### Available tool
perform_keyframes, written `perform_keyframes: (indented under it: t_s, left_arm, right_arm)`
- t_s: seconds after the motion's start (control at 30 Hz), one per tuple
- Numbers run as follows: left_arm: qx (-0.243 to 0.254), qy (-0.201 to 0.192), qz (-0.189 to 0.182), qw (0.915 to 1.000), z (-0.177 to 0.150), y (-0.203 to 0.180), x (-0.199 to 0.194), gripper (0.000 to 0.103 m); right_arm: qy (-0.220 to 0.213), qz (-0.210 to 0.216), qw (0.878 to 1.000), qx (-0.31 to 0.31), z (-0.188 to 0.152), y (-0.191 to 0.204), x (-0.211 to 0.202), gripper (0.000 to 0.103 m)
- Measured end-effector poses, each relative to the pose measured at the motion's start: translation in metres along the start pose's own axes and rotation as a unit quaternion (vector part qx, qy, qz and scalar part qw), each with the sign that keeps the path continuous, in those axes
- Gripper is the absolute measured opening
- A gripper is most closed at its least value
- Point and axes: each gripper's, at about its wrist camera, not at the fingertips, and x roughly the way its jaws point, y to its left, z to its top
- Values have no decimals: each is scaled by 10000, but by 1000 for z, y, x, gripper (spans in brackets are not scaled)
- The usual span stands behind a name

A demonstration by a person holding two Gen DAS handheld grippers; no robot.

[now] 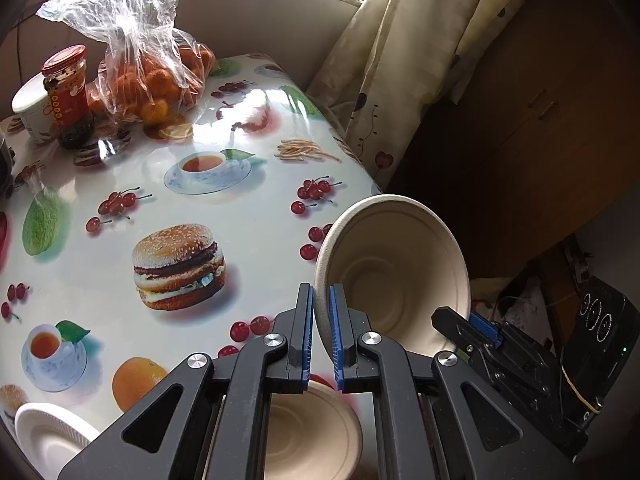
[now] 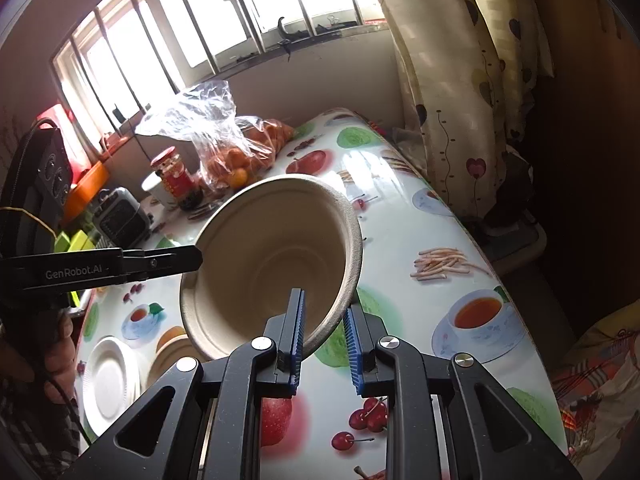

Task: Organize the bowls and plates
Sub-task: 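Carry the kraft bowl with both grippers and lower it into the bowl stack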

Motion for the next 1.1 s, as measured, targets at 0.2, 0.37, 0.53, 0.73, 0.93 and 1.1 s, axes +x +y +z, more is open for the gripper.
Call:
perform_keyframes:
  t_s: [0.2, 0.37, 0.53, 0.73, 0.93, 1.1]
  left_arm:
    - [-100, -96, -59, 9999, -16, 8, -15, 8]
    - [-178, -166, -114, 9996, -27, 13, -27, 8]
    - [-211, -202, -111, 9995, -38, 18, -35, 9]
    - [-293, -268, -133, 9991, -51, 24, -46, 8]
    - [-411, -297, -172, 9986, -61, 31, -52, 8]
    - [-511, -325, -145, 9981, -70, 37, -57, 8]
  right_arm:
    - [8, 93, 9999, -56, -10, 11, -8, 20]
    - [55, 180, 9998, -62, -19, 18, -11, 20]
    - [51, 255, 9996, -76, -25, 24, -15, 20]
    - [65, 325, 9994, -109, -32, 32, -19, 20]
    - [76, 378, 9991, -159, -38, 40, -22, 20]
    - [138, 440, 9987, -216, -43, 46, -21, 20]
